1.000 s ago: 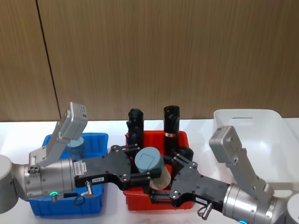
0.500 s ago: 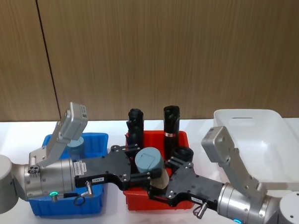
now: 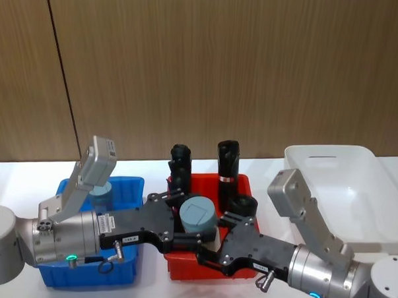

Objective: Pick the cotton swabs from the blue box and place them into the white box.

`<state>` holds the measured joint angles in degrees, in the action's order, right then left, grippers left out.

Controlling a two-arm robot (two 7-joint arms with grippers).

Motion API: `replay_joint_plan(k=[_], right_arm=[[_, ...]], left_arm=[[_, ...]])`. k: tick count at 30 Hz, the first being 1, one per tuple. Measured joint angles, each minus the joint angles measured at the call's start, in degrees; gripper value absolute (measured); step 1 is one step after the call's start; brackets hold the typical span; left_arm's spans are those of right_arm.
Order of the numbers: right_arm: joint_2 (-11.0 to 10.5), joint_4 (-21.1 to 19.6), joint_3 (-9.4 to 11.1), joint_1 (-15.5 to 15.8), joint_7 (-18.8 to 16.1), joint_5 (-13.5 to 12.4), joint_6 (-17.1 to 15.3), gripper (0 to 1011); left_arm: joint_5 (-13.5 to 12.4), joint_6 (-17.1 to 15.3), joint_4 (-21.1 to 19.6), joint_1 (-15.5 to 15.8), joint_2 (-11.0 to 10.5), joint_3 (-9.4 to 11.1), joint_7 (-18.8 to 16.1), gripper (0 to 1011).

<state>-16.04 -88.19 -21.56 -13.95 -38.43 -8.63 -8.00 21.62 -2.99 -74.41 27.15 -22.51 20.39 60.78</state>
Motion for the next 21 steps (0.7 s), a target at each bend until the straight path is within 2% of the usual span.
replay_joint_plan(k=[5,21], right_arm=[[-0.19,-0.04,-0.03,0.07,-0.01,-0.59,0.19,647],[-1.93,-0.45,1.07,0.79,2.04,-2.78,1.04,647]], left_arm=[[0.00,0.00,0.00,0.00,0.00,0.00,-0.02,1004],[0.00,0.00,0.00,0.00,0.00,0.00,-0.06,1004]])
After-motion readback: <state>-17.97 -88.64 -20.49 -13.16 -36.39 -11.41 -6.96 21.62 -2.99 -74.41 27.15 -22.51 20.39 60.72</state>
